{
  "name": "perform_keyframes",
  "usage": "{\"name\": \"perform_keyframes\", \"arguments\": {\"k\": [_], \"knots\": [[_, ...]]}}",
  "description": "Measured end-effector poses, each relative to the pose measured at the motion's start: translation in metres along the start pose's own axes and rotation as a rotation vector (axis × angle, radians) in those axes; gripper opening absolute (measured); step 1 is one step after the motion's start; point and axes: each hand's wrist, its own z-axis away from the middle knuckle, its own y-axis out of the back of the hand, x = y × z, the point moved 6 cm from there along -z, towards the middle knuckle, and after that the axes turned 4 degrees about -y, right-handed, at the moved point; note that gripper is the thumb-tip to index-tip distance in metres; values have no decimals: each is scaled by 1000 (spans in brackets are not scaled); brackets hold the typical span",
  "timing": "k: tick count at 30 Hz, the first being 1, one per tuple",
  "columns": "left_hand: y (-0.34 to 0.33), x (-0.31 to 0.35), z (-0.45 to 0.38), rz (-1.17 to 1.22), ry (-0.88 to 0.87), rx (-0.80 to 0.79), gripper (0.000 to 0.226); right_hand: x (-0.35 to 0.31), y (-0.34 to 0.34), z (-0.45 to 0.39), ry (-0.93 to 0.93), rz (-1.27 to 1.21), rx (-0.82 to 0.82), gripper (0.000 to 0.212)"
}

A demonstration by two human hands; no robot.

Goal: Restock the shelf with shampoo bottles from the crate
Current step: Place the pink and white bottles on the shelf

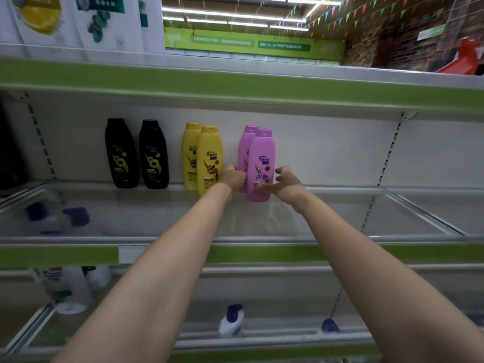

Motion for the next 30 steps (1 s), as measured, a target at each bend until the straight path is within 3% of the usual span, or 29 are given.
{"name": "perform_keyframes", "arguments": {"k": [2,4,8,11,18,21,24,30], "knots": [[4,2,11,-44,11,41,11,0,6,10,-6,35,38,80],[7,5,22,-104,-1,83,23,0,11,23,-3,54,47,76],[3,16,63,-145,-15,53,19,3,21,55,-2,72,44,75],[-7,26,91,-124,-40,15,29,6,31,80,11,74,65,74],[-64,40,152,-168,-64,-198,4,36,76,140,-73,74,102,57],[-101,41,169,-184,-57,-320,6,56,100,164,-105,104,126,50],[-138,38,184,-195,-58,-406,22,80,124,189,-159,81,140,47],[-212,20,218,-254,-62,-598,24,141,167,234,-295,99,205,45]]}}
